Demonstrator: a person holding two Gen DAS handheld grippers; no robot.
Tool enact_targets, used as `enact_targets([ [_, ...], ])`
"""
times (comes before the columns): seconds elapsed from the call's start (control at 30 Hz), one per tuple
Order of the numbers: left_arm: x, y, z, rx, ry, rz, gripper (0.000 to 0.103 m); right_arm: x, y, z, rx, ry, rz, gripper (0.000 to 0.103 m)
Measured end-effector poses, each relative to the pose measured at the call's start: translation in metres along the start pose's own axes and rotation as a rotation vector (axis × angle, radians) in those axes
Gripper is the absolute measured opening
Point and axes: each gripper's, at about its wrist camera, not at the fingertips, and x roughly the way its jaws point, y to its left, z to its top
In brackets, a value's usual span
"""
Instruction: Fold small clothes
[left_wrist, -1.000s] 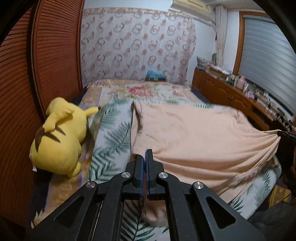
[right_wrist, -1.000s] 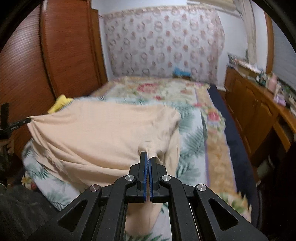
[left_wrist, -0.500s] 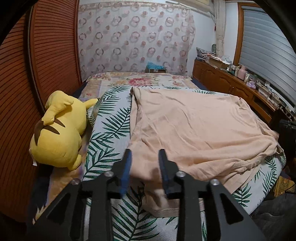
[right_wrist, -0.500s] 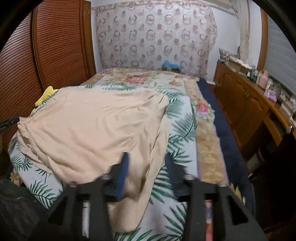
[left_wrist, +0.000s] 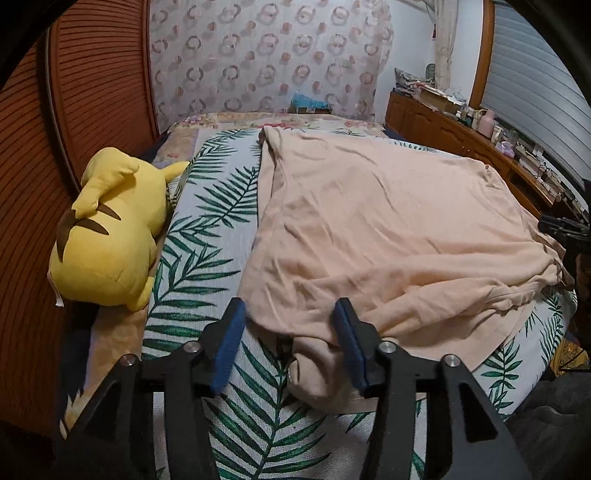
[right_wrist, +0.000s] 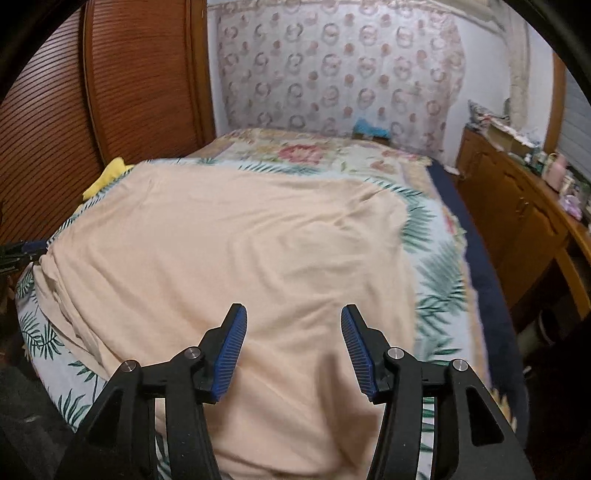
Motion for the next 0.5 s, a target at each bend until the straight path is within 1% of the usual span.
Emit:
enact_targets([
  [0.07,0.000,0.002,-0.002,-0.010,0.002,0.005,0.058,0.009,0.001,0.001,-0.008,0.013,0.009,0.055],
  [0.33,0.002,0.007,-0.010,-0.037,0.017,0.015,0.059,0.025,0.003,-0.007,-0.015,0.070,-0.008,0.055],
  [0.5,0.002,0.007,-0.010,-0.052,0.013,-0.010,0.059,0.016,0.004,-0.006,-0.002,0.063,-0.001,0.055],
])
